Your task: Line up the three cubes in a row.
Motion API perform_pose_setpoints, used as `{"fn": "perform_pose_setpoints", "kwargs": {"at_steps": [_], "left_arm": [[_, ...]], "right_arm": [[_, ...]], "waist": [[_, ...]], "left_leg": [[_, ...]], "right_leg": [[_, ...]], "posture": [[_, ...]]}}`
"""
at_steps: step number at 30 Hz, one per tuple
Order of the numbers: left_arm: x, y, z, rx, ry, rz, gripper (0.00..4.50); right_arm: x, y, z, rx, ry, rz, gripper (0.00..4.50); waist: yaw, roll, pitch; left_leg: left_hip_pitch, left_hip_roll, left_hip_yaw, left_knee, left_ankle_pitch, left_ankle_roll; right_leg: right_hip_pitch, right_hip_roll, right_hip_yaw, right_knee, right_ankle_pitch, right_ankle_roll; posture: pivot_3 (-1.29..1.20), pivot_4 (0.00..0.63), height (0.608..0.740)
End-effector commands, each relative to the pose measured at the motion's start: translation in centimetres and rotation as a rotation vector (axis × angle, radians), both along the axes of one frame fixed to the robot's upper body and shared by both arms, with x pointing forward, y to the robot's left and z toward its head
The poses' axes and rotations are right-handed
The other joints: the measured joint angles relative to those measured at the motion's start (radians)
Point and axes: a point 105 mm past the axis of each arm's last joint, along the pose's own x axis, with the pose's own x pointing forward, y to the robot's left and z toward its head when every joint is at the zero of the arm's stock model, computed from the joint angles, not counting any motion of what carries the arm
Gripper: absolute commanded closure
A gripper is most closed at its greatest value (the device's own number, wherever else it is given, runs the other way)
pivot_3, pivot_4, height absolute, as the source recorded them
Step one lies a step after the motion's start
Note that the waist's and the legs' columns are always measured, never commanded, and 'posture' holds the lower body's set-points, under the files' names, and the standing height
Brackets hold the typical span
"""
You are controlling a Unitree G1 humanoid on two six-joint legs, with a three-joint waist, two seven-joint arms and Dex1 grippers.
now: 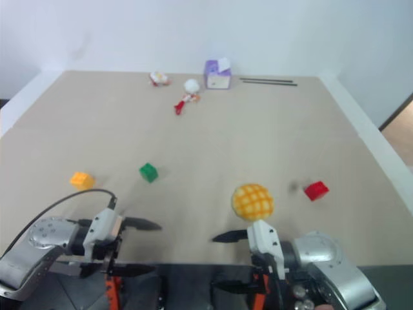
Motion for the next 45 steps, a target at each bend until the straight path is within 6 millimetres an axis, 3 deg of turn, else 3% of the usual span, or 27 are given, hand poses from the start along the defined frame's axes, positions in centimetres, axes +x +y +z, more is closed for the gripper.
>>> {"fn": "perform_pose_setpoints", "kwargs": {"at_steps": [1, 8, 20, 24, 28, 31, 33, 35, 39, 45], "left_arm": [[-0.3, 0.0, 0.9, -0.003, -0.049, -0.028, 0.02], [-0.5, 0.3, 0.5, 0.007, -0.057, -0.066, 0.02], [-0.3, 1.2, 0.0, 0.022, -0.084, -0.077, 0.02], [2.2, 1.6, 3.1, -0.035, -0.107, 0.011, 0.02], [4.7, -1.1, 7.4, -0.171, -0.163, 0.1, 0.02], [5.7, -2.9, 9.1, -0.255, -0.167, 0.124, 0.02], [5.8, -4.1, 9.5, -0.289, -0.163, 0.132, 0.02], [6.2, -4.9, 9.6, -0.326, -0.16, 0.155, 0.02], [6.8, -6.1, 9.4, -0.355, -0.159, 0.173, 0.02], [7.2, -6.9, 9.5, -0.359, -0.175, 0.164, 0.0]], "right_arm": [[-0.5, -0.2, 0.2, -0.009, -0.008, 0.025, 0.0], [-1.9, -0.6, -0.7, -0.041, 0.052, 0.056, 0.0], [-1.5, -0.7, -0.2, -0.004, 0.037, 0.025, 0.0], [1.4, -1.7, 3.1, 0.095, -0.016, -0.114, 0.0], [5.2, -2.9, 5.7, 0.132, -0.075, -0.283, 0.0], [8.4, -4.2, 6.6, 0.118, -0.114, -0.442, 0.0], [9.9, -5.2, 6.5, 0.087, -0.119, -0.531, 0.0], [11.2, -6.4, 5.2, -0.016, -0.093, -0.64, 0.0], [11.4, -7.5, 1.9, -0.203, -0.014, -0.714, 0.0], [10.8, -7.5, 0.5, -0.252, 0.07, -0.714, 1.82]], "waist": [[0.0, 0.0, 0.0], [0.001, 0.0, 0.0], [0.001, 0.0, 0.0], [0.001, -0.001, 0.001], [0.0, -0.001, 0.001], [0.0, -0.001, 0.001], [0.0, -0.001, 0.001], [0.001, -0.001, 0.001], [0.001, -0.001, 0.001], [0.001, 0.0, 0.0]], "left_leg": [[0.0, 0.0, 0.0, 0.0, 0.0, 0.0], [0.0, 0.0, 0.0, 0.0, 0.0, 0.0], [0.0, 0.0, 0.0, 0.0, 0.0, 0.0], [0.0, 0.0, 0.0, 0.001, 0.0, 0.0], [0.0, 0.0, 0.0, 0.003, 0.001, 0.002], [-0.002, -0.001, 0.001, 0.009, 0.001, 0.002], [-0.002, -0.001, 0.0, 0.009, 0.001, 0.002], [-0.004, -0.002, 0.0, 0.008, 0.001, 0.002], [-0.005, -0.002, -0.004, 0.004, 0.0, 0.003], [-0.004, -0.002, -0.005, 0.003, 0.0, 0.003]], "right_leg": [[0.0, 0.0, 0.0, 0.0, 0.0, 0.0], [0.0, 0.0, 0.0, 0.0, 0.0, -0.001], [0.0, 0.0, 0.0, 0.0, 0.0, -0.001], [0.0, 0.0, 0.0, 0.0, 0.0, -0.001], [0.001, 0.0, 0.0, 0.0, 0.0, -0.001], [0.003, 0.0, 0.0, 0.0, 0.003, 0.003], [0.003, 0.0, 0.001, 0.0, 0.004, 0.003], [0.001, 0.0, 0.001, 0.0, 0.004, 0.004], [0.0, 0.003, 0.002, 0.0, 0.003, 0.007], [0.002, 0.004, 0.001, 0.001, 0.002, 0.007]], "posture": [[0.0, 0.15, 0.74], [0.0, 0.15, 0.74], [0.0, 0.15, 0.74], [0.0, 0.15, 0.74], [0.0, 0.15, 0.74], [0.0, 0.15, 0.74], [0.0, 0.15, 0.74], [0.0, 0.15, 0.74], [0.0, 0.15, 0.74], [0.0, 0.15, 0.74]]}}
